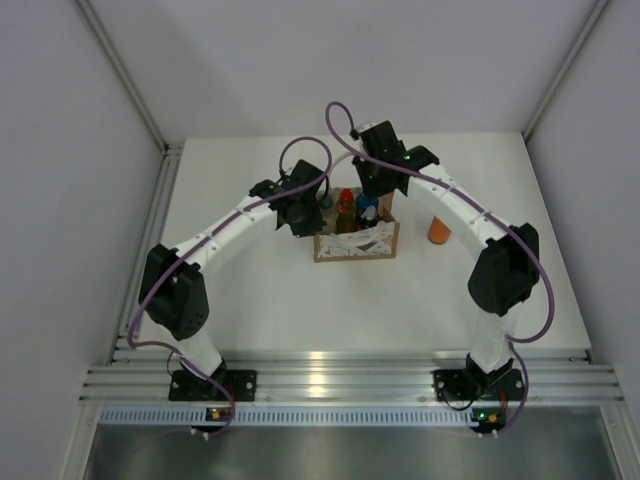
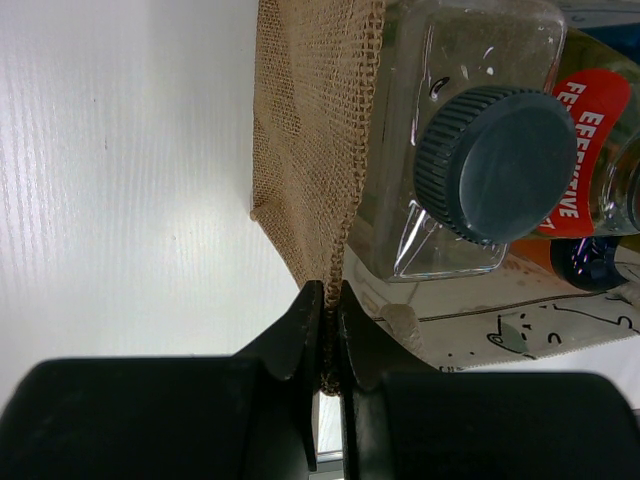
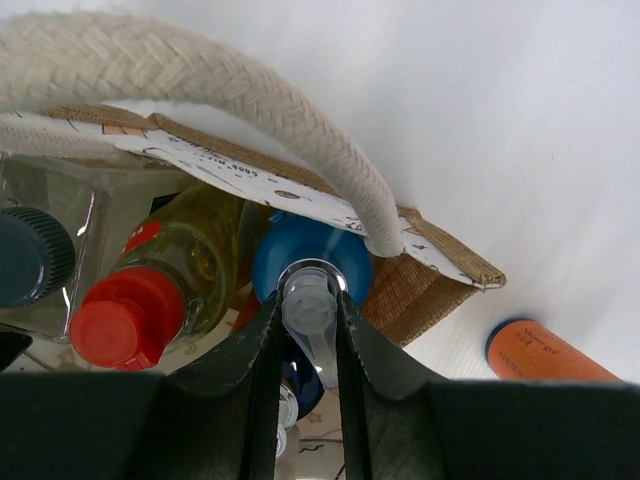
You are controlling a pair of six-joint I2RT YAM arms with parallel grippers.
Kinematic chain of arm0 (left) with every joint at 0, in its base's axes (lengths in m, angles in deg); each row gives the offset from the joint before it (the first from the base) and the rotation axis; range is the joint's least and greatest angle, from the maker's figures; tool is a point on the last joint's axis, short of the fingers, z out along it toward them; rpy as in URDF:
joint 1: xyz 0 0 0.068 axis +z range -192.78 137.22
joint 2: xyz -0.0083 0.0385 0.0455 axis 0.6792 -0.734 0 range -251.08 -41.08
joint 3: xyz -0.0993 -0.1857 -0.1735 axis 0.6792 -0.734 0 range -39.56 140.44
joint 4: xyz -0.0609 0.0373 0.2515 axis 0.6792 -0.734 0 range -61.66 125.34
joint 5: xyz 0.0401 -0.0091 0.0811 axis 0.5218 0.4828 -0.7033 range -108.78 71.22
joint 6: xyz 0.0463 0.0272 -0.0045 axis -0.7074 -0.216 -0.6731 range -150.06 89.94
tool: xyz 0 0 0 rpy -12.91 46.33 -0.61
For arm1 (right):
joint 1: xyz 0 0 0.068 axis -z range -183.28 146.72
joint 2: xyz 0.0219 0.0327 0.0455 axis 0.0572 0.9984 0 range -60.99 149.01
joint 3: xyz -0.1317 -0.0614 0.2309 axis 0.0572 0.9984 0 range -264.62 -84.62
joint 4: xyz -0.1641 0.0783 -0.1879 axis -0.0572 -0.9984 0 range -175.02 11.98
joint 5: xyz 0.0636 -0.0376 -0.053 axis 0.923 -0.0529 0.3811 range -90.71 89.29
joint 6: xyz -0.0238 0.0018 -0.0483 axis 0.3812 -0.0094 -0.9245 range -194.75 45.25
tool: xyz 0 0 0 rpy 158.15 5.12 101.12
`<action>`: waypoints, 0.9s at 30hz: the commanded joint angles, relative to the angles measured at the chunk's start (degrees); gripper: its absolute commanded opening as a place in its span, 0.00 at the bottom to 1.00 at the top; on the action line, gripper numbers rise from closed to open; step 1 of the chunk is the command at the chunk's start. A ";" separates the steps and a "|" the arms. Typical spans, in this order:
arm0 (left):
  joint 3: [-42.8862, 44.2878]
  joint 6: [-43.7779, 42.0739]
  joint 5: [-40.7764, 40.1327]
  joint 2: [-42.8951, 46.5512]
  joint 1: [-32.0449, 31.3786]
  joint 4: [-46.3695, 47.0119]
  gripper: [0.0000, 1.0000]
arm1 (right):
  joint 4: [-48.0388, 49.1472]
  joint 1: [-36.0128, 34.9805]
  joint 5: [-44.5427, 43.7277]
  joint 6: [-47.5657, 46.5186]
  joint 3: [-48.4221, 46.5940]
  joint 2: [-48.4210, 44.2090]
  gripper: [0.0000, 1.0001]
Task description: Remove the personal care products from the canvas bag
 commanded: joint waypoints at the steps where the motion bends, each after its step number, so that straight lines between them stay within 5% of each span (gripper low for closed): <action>1: -0.64 0.00 0.74 1.36 -0.31 -1.41 0.00 | -0.53 0.63 -1.22 0.59 -5.93 -3.02 0.00; 27: -0.64 -0.35 0.65 0.66 -0.31 -1.41 0.00 | -11.17 0.54 -3.24 -0.90 -21.41 -11.45 0.00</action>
